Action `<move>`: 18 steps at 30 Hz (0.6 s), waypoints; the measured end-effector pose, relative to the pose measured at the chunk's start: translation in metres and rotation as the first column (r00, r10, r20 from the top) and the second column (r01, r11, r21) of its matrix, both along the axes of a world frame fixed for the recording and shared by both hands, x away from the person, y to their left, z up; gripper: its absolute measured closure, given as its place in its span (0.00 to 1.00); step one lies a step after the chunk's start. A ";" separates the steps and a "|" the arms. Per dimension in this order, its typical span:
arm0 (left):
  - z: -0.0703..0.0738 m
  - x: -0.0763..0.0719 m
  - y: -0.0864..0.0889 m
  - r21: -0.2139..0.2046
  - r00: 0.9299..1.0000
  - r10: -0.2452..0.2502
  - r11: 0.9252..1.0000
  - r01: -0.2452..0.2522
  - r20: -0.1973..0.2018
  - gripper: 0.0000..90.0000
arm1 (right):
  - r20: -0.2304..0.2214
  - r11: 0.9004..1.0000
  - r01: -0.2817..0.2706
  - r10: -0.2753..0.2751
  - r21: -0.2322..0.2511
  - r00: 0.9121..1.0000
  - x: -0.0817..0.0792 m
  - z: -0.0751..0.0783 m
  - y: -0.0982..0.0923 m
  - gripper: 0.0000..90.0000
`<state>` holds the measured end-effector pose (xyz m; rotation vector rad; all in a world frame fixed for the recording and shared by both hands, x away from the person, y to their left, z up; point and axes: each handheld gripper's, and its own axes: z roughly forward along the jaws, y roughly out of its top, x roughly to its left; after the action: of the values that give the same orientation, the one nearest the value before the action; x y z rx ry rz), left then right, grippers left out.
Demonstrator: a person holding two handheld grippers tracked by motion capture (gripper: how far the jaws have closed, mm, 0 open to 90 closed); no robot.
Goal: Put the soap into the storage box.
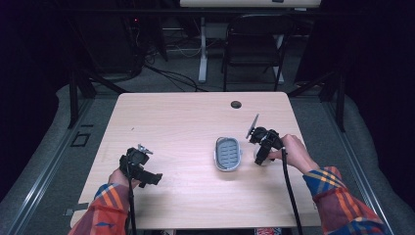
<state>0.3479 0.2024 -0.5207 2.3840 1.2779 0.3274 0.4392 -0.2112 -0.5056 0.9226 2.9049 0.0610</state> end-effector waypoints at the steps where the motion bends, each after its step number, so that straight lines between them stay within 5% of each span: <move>1: 0.000 0.000 0.000 0.000 1.000 0.000 1.000 0.000 0.000 0.00 | -0.001 1.000 -0.005 0.005 -0.005 1.000 0.001 0.001 0.001 0.27; 18: 0.000 0.000 0.000 0.003 1.000 -0.002 1.000 0.002 -0.001 0.00 | 0.017 1.000 -0.018 0.018 0.004 1.000 0.010 0.027 0.013 0.27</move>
<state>0.3477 0.2023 -0.5208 2.3878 1.2762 0.3280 0.4489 -0.1980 -0.4782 0.8927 2.8982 0.0756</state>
